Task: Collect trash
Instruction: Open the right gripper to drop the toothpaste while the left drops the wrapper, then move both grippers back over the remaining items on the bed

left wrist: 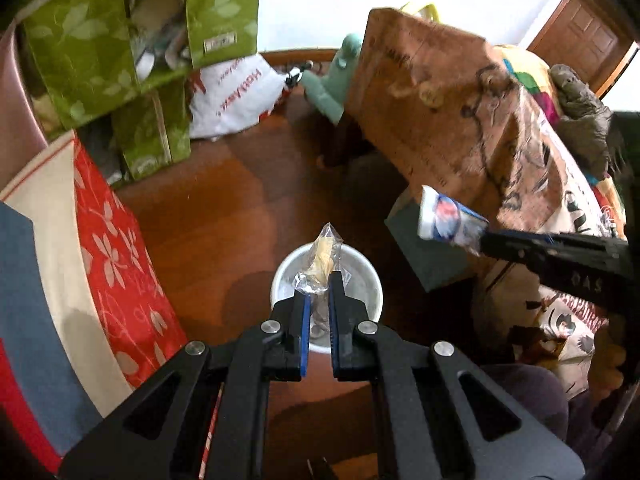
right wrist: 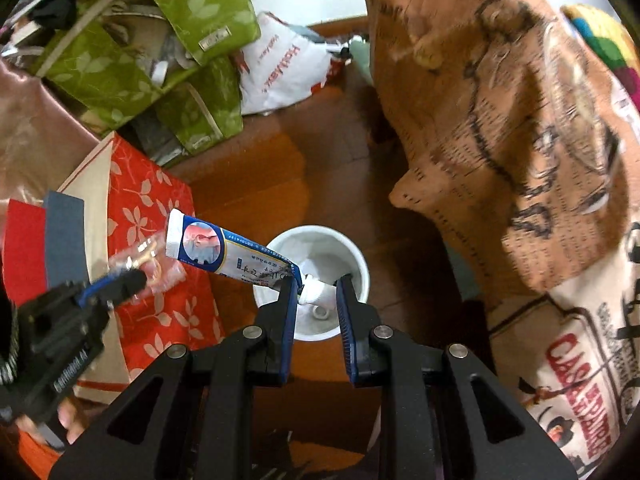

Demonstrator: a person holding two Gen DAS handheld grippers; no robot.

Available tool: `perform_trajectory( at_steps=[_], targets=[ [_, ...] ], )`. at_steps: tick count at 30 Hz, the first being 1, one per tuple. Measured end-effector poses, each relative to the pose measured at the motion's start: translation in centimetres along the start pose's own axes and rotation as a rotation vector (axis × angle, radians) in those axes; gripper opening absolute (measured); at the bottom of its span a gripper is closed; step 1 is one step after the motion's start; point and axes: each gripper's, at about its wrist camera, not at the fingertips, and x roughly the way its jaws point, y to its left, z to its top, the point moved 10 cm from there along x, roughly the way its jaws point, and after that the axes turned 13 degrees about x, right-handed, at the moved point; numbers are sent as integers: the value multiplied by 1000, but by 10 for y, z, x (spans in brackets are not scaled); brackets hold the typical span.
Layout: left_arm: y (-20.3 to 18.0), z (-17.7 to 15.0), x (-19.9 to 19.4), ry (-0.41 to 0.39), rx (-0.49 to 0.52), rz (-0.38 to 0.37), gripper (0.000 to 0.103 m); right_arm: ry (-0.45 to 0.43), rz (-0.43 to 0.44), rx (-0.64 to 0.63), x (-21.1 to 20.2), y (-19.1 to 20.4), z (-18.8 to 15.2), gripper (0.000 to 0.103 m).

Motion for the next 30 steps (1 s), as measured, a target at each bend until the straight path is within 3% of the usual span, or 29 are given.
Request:
perform_trajectory(
  at_steps=[2, 4, 5, 14, 16, 17, 30],
  targets=[
    [-1, -4, 7, 18, -7, -5, 7, 35, 31, 32, 9, 0, 0, 27],
    [-3, -7, 13, 36, -12, -15, 7, 53, 52, 74, 14, -2, 1, 56],
    [-4, -9, 17, 44, -16, -21, 7, 46, 56, 85, 13, -3, 2, 60],
    [-30, -1, 45, 98, 1, -93, 8, 13, 7, 29, 2, -17, -4, 61],
    [-34, 1, 51, 134, 25, -59, 28, 3, 0, 19, -1, -19, -3, 61],
    [-36, 2, 52, 143, 33, -52, 31, -1, -1, 17, -3, -19, -3, 61],
    [-57, 24, 1, 50, 125, -8, 33, -119, 4, -16, -57, -24, -9, 61]
  ],
)
